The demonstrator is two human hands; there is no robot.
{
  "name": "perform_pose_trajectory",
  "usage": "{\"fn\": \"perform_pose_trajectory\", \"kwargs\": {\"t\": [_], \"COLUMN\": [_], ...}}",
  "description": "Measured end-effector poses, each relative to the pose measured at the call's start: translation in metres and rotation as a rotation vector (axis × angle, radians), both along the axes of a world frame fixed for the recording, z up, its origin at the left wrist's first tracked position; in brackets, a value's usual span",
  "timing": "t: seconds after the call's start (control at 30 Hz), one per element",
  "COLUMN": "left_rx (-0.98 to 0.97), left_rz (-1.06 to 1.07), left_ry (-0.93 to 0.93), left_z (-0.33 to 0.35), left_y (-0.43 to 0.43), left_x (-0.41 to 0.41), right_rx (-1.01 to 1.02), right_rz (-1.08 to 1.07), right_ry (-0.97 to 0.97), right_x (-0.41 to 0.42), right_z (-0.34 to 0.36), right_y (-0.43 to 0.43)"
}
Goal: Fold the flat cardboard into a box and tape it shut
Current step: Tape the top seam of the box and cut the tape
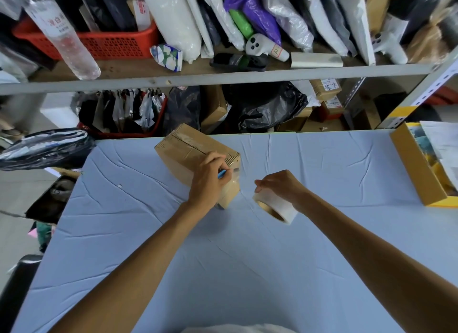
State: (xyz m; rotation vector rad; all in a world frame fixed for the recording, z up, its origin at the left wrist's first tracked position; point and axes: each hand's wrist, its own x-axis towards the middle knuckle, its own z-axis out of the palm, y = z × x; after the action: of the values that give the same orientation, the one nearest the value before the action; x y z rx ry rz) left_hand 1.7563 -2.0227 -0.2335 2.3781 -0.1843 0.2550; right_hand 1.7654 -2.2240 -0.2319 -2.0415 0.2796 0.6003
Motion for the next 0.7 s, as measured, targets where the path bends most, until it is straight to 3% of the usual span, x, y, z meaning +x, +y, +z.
{"fn": "perform_pose_trajectory", "kwargs": {"t": [0.7], "left_rx": [-0.020], "left_rz": [0.013], "left_ry": [0.090], "left_z": [0.003], "left_y": [-0.016], "left_x": [0.002], "right_rx": [-0.044], "right_rz": [-0.013], "right_ry": [0.051], "right_x": [0.002], "right_z": [0.002], "right_y": [-0.001]}}
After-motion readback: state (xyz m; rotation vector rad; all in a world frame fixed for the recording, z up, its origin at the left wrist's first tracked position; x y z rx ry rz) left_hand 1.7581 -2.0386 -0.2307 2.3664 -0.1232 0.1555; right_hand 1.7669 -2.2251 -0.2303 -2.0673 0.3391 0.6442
